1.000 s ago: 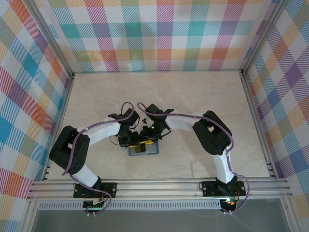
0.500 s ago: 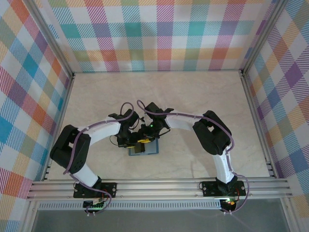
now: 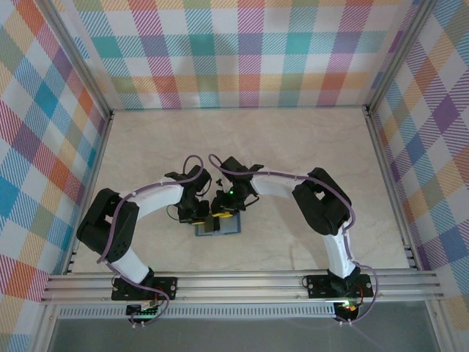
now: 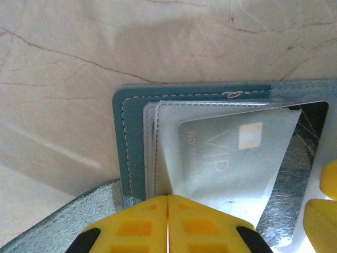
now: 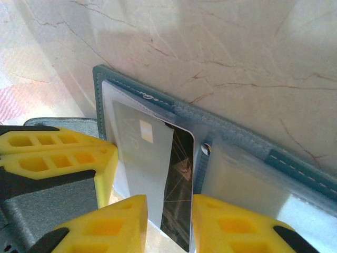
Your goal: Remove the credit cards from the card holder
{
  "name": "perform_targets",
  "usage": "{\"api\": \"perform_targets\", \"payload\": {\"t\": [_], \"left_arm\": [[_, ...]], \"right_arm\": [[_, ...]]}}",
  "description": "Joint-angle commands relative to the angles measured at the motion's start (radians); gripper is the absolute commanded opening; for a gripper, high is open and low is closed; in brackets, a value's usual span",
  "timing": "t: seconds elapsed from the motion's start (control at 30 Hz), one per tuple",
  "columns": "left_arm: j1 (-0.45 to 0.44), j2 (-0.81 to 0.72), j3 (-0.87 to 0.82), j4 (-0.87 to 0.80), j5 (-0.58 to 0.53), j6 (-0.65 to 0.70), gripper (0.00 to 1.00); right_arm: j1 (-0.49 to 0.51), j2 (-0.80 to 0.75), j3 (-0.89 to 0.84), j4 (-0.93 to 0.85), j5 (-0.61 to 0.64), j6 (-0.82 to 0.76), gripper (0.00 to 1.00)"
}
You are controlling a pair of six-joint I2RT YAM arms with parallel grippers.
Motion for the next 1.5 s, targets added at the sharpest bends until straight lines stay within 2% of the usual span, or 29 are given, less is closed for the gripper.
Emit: {"api": "perform_targets", "payload": {"t": [0.0, 0.6, 1.07, 1.47], "left_arm": [[0.006, 0.056, -0.03, 0.011, -0.006, 0.012, 0.08], [0.006, 0.067, -0.021, 0.008, 0.005, 0.011, 0.08], [0.005, 0.077, -0.015, 0.005, 0.006, 0.013, 0.07], [0.007, 0.072, -0.003, -0.011, -0.003, 0.018, 0.08]], "right_arm": [[0.005, 0.029, -0.002, -0.031, -0.017, -0.032, 0.3], [0.022, 0.009, -0.033, 0.046, -0.071, -0.018, 0.29], [0.02, -0.045, -0.09, 0.116, -0.074, 0.02, 0.12], [0.008, -0.093, -0.09, -0.072, 0.035, -0.003, 0.05]]}}
